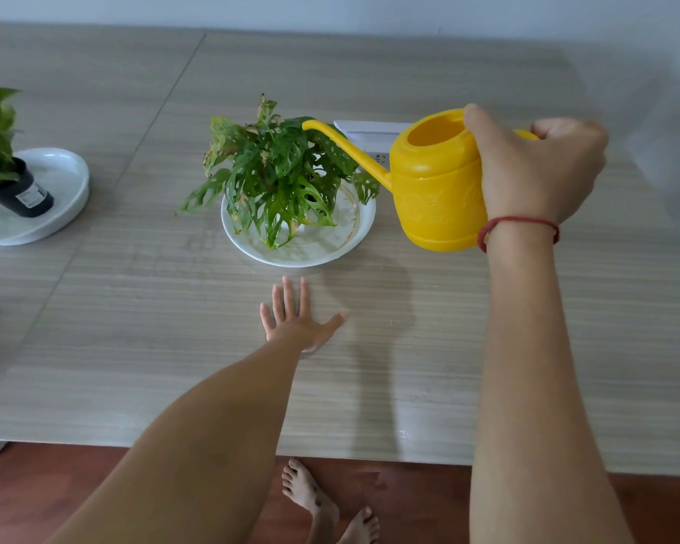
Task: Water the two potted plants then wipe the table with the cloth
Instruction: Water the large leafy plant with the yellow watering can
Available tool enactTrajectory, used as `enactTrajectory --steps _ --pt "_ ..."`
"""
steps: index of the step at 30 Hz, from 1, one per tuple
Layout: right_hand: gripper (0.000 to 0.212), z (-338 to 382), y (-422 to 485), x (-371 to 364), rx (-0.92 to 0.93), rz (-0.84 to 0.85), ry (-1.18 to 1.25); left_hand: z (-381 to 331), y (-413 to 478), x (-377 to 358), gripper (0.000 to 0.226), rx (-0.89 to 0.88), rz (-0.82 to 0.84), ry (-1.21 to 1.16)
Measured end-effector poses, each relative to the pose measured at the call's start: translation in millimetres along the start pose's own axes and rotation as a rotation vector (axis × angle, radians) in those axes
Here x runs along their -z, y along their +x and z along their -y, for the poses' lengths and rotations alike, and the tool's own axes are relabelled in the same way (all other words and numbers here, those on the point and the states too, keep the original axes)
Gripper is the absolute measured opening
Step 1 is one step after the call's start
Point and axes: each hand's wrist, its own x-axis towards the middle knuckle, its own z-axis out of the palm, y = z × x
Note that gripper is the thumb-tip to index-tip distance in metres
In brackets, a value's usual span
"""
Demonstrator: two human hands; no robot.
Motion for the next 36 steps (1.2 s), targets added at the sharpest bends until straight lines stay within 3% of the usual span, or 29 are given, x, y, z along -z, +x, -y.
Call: enactTrajectory --steps 5,16,23,27,32,36 --pt "0.055 5.7 -2.2 -5.9 -0.002 0.034 0.028 -0.3 -0.2 -0.9 0.109 -0.002 0.003 -0.001" --pt "0.064 -3.5 -7.5 -15.6 0.0 0.048 0.06 0.4 0.4 -0.9 0.108 -0.009 0.003 0.009" --pt "0.057 -7.9 -6.2 -20.8 -0.078 0.063 0.142 0.8 2.8 -1.2 0.109 -0.007 -0.001 0.012" --pt "0.058 -14.8 -11.9 -24.6 -0.192 0.097 0.321 0.9 2.8 -1.5 0.11 -0.006 -0.006 0.012" --pt "0.074 -38.1 -21.0 -36.0 -0.27 0.141 0.615 -0.4 4.5 -2.5 0.11 -0.008 -0.016 0.007" --pt "0.076 -39.1 -35.9 -42.7 -0.248 0.197 0.655 3.9 6.2 -6.6 0.106 -0.034 -0.067 -0.019"
